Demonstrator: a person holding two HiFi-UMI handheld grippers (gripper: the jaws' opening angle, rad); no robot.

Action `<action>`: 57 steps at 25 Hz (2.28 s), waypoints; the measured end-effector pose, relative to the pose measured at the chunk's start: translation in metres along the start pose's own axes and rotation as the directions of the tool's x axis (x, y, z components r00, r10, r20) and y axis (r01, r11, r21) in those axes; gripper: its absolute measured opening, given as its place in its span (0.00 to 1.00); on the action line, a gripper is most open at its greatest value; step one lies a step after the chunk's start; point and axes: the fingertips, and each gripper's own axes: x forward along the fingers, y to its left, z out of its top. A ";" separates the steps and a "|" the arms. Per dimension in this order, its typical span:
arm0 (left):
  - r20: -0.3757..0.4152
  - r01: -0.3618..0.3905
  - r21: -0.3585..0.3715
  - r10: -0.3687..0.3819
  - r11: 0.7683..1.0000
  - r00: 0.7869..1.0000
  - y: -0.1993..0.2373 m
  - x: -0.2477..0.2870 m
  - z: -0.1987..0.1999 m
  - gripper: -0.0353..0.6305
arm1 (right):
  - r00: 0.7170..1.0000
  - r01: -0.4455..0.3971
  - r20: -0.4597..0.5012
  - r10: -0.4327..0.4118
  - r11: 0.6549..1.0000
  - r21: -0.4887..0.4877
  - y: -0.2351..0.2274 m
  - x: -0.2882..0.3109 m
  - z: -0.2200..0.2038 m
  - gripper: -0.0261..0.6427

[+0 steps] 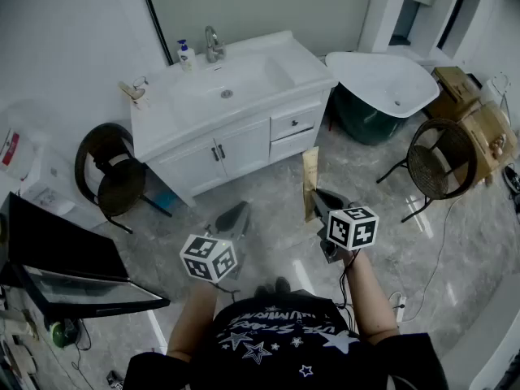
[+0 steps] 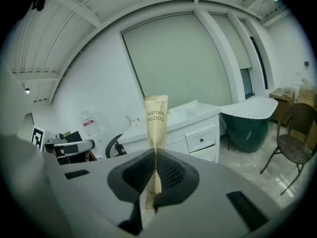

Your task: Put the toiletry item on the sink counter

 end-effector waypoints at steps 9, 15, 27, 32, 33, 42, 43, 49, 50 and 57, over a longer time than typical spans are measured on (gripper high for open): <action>-0.011 -0.003 0.006 0.003 1.000 1.000 -0.009 0.017 -0.004 0.09 | 1.000 -0.003 0.001 0.003 1.000 0.015 -0.018 -0.001 -0.005 0.07; -0.028 -0.011 0.004 0.012 1.000 1.000 -0.017 0.028 -0.007 0.09 | 0.999 -0.032 0.015 0.031 0.999 0.025 -0.027 -0.001 -0.003 0.07; -0.029 -0.046 0.016 0.046 0.999 0.999 -0.025 0.049 -0.013 0.09 | 0.996 -0.080 0.040 0.077 0.993 0.084 -0.056 0.010 -0.001 0.07; -0.024 -0.045 0.007 0.046 0.999 0.999 -0.014 0.056 -0.011 0.09 | 0.996 -0.088 0.016 0.087 0.993 0.076 -0.058 0.022 -0.002 0.07; -0.024 -0.046 0.005 0.046 0.999 0.999 -0.010 0.059 -0.010 0.09 | 0.997 -0.083 0.010 0.083 0.994 0.069 -0.060 0.026 -0.001 0.07; -0.038 -0.014 -0.048 0.012 0.999 0.999 0.037 0.106 -0.004 0.09 | 1.000 -0.011 -0.021 0.013 0.997 0.079 -0.089 0.066 0.015 0.07; -0.039 -0.007 -0.045 0.005 0.999 0.999 0.042 0.113 -0.001 0.09 | 1.000 -0.003 -0.021 0.005 0.997 0.081 -0.093 0.073 0.020 0.07; -0.041 0.021 -0.047 -0.023 0.999 0.999 0.091 0.156 0.025 0.09 | 1.000 0.020 -0.021 -0.018 0.996 0.088 -0.107 0.131 0.050 0.07; -0.046 0.024 -0.049 -0.026 0.999 0.999 0.100 0.162 0.029 0.09 | 0.999 0.025 -0.025 -0.023 0.995 0.092 -0.109 0.141 0.053 0.07; -0.069 0.047 -0.062 -0.051 0.997 0.996 0.154 0.206 0.057 0.09 | 0.996 0.071 -0.054 -0.065 0.990 0.122 -0.126 0.197 0.079 0.07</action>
